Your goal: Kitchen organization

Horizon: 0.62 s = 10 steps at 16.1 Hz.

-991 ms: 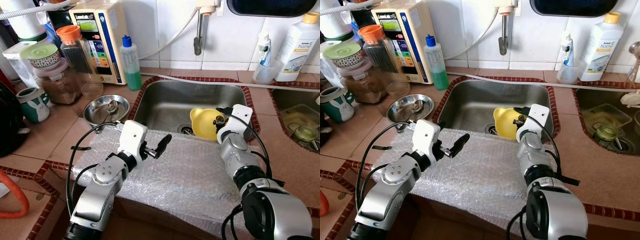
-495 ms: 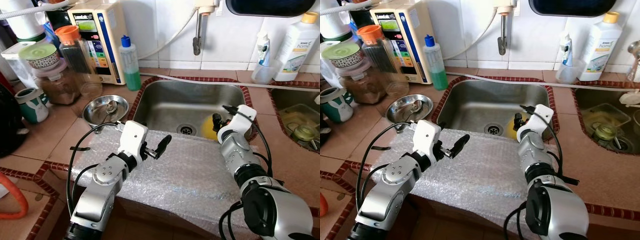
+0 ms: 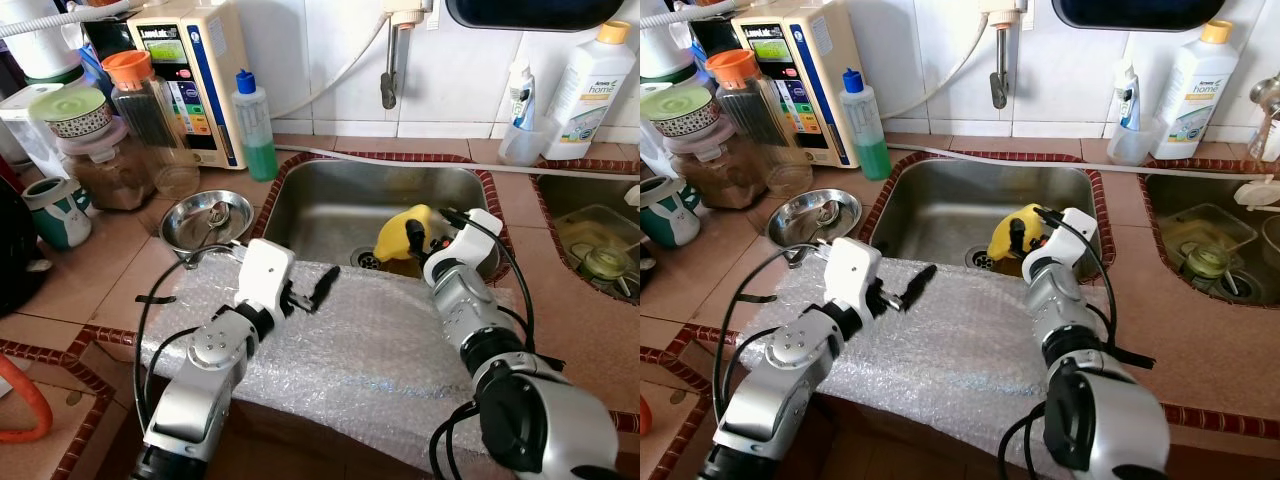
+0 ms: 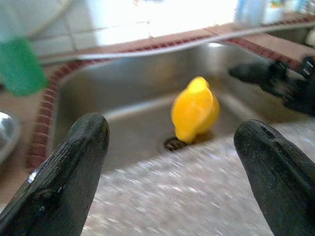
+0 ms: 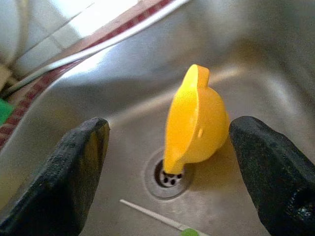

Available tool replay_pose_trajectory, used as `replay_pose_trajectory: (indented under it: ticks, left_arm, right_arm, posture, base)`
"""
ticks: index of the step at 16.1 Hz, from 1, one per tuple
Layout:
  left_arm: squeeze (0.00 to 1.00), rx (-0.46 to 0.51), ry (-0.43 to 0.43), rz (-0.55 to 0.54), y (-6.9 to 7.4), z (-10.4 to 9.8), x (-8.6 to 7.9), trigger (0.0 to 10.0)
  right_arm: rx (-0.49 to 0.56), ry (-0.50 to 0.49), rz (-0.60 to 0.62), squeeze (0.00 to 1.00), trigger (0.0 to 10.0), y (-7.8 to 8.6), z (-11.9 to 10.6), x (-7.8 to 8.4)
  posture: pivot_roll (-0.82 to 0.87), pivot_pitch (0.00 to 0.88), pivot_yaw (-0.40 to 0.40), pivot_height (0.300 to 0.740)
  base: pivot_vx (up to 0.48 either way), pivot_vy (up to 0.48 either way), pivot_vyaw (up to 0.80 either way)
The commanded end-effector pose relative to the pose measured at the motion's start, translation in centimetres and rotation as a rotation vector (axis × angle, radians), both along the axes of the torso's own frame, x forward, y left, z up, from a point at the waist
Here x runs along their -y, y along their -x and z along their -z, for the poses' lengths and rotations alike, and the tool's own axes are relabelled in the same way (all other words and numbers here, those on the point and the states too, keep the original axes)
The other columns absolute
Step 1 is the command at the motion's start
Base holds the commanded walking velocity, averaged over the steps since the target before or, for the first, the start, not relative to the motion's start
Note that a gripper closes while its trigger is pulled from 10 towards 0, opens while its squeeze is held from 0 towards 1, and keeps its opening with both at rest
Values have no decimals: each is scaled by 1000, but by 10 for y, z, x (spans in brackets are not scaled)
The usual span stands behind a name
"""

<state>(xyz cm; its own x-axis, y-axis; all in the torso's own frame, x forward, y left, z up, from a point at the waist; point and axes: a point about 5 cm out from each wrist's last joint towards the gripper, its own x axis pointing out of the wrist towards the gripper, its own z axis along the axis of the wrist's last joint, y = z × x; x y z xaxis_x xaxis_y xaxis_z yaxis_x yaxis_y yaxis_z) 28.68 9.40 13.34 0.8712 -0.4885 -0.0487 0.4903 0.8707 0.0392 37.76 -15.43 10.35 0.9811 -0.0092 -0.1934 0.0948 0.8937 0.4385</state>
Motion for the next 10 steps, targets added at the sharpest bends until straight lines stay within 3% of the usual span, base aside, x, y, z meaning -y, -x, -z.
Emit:
replay_pose_trajectory:
  ticks: [1,5,7,10]
  left_arm:
    - [1000,32,-7,-61,-8,-6,-11,10000]
    - [1000,68,-38,-204,-25,-14,-36,10000]
    - [1000,73,-59,-334,-39,-18,-55,10000]
    - [1000,66,-108,-424,-52,-21,-76,10000]
  right_arm:
    - [53,62,-72,1000,10000,2,-2,-12]
    - [146,172,-172,1000,10000,7,-6,-26]
    - [185,160,-194,1000,10000,13,-6,-29]
    - [214,141,-195,1000,10000,20,-10,-30]
  posture:
    - [116,0,85,740]
    - [88,7,93,740]
    - [71,2,98,740]
    - [53,6,110,740]
  base:
    - [0,0,0]
    - [0,0,0]
    - [0,0,0]
    - [0,0,0]
